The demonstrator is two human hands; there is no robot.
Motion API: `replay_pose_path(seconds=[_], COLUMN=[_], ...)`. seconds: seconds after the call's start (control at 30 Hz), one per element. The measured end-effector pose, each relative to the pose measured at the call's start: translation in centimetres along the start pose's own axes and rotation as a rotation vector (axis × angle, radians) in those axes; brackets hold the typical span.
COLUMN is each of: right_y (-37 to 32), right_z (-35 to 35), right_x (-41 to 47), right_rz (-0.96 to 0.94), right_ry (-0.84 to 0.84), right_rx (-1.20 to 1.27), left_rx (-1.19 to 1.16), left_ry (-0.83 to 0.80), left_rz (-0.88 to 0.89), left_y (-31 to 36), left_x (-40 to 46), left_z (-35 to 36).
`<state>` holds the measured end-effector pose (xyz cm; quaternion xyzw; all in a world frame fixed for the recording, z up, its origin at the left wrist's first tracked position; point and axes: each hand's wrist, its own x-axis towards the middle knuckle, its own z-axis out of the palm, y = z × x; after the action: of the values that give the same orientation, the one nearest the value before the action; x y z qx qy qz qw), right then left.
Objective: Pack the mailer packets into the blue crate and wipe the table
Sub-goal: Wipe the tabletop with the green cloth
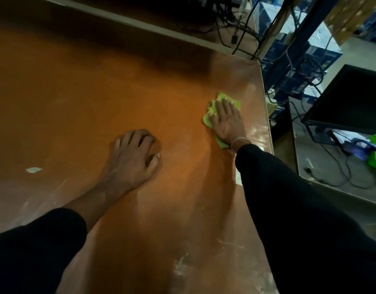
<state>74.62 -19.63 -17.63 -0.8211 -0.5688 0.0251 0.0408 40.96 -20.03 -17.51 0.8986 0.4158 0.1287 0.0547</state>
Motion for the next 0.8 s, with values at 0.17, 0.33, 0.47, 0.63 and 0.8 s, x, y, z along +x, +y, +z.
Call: replay_pose_path(seconds=[0.17,0.33,0.47,0.63,0.8], right_y=[-1.5,-2.1,-1.0,-4.4,-2.4], right_z=[-0.2,-0.1,-0.1,0.3,0.1], right_x=[4.1,1.9,-2.1,-8.8,-12.8], right_rz=[0.175,-0.131,0.078,-0.176,0.067], right_ry=[-0.008,-0.045,0.003,0.032,0.044], right_rx=[0.005,0.023,0.018,0.014,0.051], left_rx=[-0.014,-0.022,-0.019,-0.011,-0.029], left_ry=[-0.007,0.006,-0.02,-0.025,-0.032], left_rz=[0.007,0.01,0.007,0.015,0.015], left_y=[-0.2,0.0,0.2,0.2,0.1], left_x=[0.1,0.0,-0.3,-0.4,-0.8], left_z=[0.2,0.0,-0.3,-0.7,-0.9])
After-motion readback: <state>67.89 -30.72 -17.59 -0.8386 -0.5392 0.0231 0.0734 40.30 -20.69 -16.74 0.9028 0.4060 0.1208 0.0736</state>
